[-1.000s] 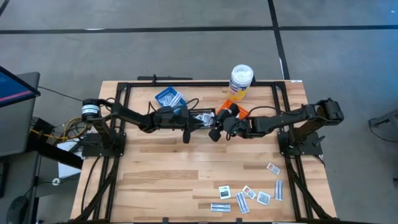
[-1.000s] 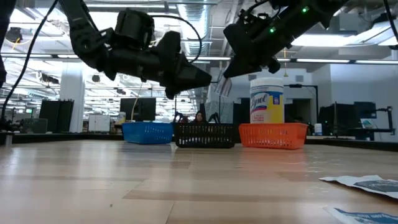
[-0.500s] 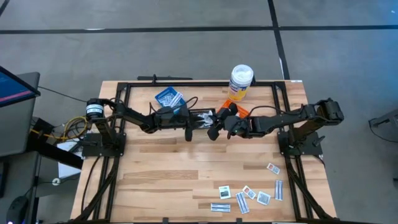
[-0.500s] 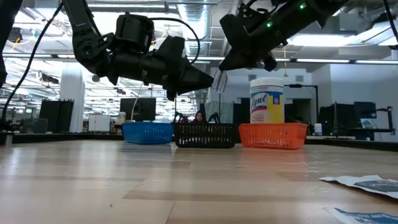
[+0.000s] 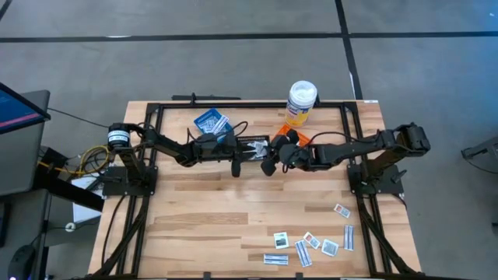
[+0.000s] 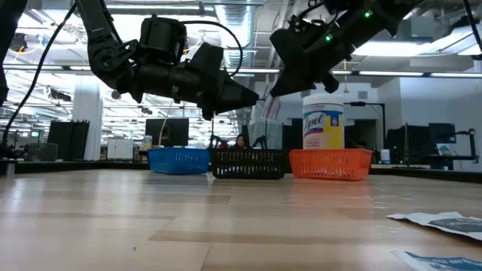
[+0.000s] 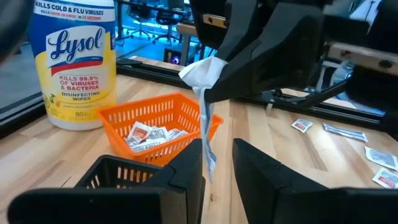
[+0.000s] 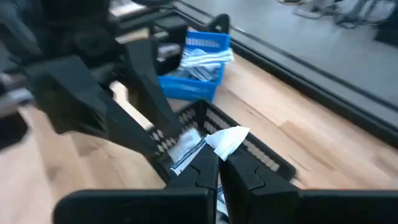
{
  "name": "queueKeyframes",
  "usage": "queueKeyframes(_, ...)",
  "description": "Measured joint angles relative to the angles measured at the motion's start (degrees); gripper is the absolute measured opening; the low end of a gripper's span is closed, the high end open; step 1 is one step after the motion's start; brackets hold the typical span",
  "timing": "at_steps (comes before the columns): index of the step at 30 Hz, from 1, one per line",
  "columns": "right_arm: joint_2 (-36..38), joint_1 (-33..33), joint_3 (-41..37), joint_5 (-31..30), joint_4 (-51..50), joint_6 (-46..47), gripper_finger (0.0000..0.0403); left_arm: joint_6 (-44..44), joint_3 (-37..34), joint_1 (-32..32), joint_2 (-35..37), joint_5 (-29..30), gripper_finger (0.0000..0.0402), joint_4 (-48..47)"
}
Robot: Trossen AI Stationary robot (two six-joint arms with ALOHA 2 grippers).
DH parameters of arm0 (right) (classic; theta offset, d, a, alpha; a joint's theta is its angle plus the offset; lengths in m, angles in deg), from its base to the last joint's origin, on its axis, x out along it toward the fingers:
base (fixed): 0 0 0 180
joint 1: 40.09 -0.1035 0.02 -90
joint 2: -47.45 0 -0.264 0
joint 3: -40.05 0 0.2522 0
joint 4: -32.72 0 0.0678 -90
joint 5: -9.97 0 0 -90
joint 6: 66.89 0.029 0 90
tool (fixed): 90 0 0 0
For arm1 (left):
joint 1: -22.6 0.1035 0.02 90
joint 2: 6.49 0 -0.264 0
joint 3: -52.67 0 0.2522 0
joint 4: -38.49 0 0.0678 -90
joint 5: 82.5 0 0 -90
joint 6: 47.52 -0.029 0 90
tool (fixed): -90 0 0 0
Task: Pick & Place First Aid Supplies
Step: Put the bandage into the blue container
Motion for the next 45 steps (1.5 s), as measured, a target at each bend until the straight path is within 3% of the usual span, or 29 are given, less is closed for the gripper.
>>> queueKeyframes(9,0.0,1.38,0.0,6.02,4.81,0.0,0.0002,0.04,0.02,-0.2,0.0,-0.02,0.0089,-0.02)
queueKeyframes(16,0.0,1.78,0.0,6.22,5.9,-0.02,0.0002,-0.13,0.02,-0.2,0.0,-0.02,0.0085,-0.04)
queueKeyframes(23,0.0,2.61,0.0,6.19,5.82,-0.53,0.0008,-0.31,0.02,-0.2,0.0,-0.02,0.0013,-0.25)
queueKeyframes(28,0.0,2.27,0.0,6.18,5.78,-3.53,0.0011,-2.74,0.02,-0.22,0.0,-0.07,0.0007,-0.66)
queueKeyframes(41,0.0,1.92,0.0,6.18,1.97,-6.94,0.01,-3.5,0.02,-0.22,0.0,-0.09,0.0006,-2.67)
queueKeyframes(45,1.69,-0.6,-0.02,8.44,1.25,-13.26,0.0124,-3.58,0.02,-0.22,0.0,-0.09,0.0006,-4.91)
